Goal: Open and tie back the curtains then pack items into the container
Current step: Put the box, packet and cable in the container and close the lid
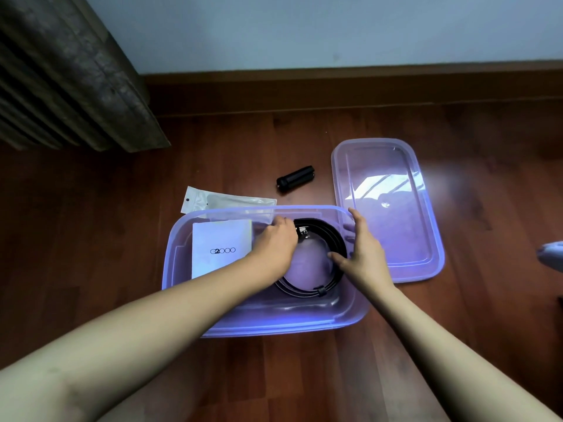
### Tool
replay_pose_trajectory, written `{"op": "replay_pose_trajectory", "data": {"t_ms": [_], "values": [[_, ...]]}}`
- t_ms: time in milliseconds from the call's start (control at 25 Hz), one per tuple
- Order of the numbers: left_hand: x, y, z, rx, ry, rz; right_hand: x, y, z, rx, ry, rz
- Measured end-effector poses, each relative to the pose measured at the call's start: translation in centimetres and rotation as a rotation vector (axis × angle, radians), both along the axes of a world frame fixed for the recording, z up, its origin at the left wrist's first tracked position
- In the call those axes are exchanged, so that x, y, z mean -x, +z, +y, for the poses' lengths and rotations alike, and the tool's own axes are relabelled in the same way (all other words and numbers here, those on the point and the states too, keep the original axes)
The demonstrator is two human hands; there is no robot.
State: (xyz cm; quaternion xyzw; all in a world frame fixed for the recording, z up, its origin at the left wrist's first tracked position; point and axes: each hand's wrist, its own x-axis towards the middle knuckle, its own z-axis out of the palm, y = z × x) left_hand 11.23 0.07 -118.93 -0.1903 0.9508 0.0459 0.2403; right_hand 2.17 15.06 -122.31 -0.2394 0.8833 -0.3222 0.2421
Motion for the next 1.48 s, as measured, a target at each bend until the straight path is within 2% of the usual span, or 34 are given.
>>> {"op": "replay_pose_trajectory", "data": {"t_ms": [80,120,200,280,400,480,560,680,800,880,960,1080,1200,1360,1480], "values": [[0.4,1.6,-0.8,-0.048,0.03,0.013,-0.1,0.0,0.0,0.008,-0.001,0.01],[1.1,2.6,-1.6,-0.084,0.094,0.076,-0.2,0.0,-0.1,0.016,-0.007,0.023],[3.1,3.8,-3.7,-0.106,0.215,0.305,0.0,0.2,-0.2,0.028,-0.024,0.048],[5.3,3.1,-5.9,-0.134,0.221,0.453,-0.1,0.3,-0.3,0.029,-0.028,0.051],[7.7,-0.1,-8.1,-0.234,0.183,0.328,-0.2,0.4,-0.3,0.023,-0.025,0.053],[8.4,-1.8,-8.8,-0.218,0.21,0.243,-0.3,0.4,-0.3,0.027,-0.026,0.056],[8.9,-2.7,-8.9,-0.177,0.218,0.246,-0.2,0.3,-0.3,0.027,-0.026,0.062],[8.9,-2.2,-9.0,-0.19,0.273,0.357,0.0,0.2,-0.4,0.024,-0.023,0.063],[6.5,1.0,-8.5,-0.473,0.375,0.604,0.2,0.2,-0.3,0.023,-0.014,0.092],[2.0,3.6,-6.9,-0.644,0.277,0.737,0.3,0.2,-0.1,0.017,-0.016,0.106],[-4.0,4.9,-5.4,-0.625,0.042,0.777,0.3,0.1,-0.1,0.014,-0.017,0.1],[-11.7,4.1,-4.5,-0.38,-0.271,0.723,0.0,-0.2,-0.1,0.03,-0.005,0.098],[-15.0,2.8,-5.0,-0.119,-0.477,0.592,0.2,-0.1,-0.1,0.039,0.002,0.097],[-16.2,0.8,-5.0,-0.054,-0.529,0.289,0.0,0.1,-0.1,0.029,0.014,0.089],[-15.8,-0.6,-4.4,-0.1,-0.492,0.175,0.0,0.2,-0.2,0.029,0.02,0.094]]}}
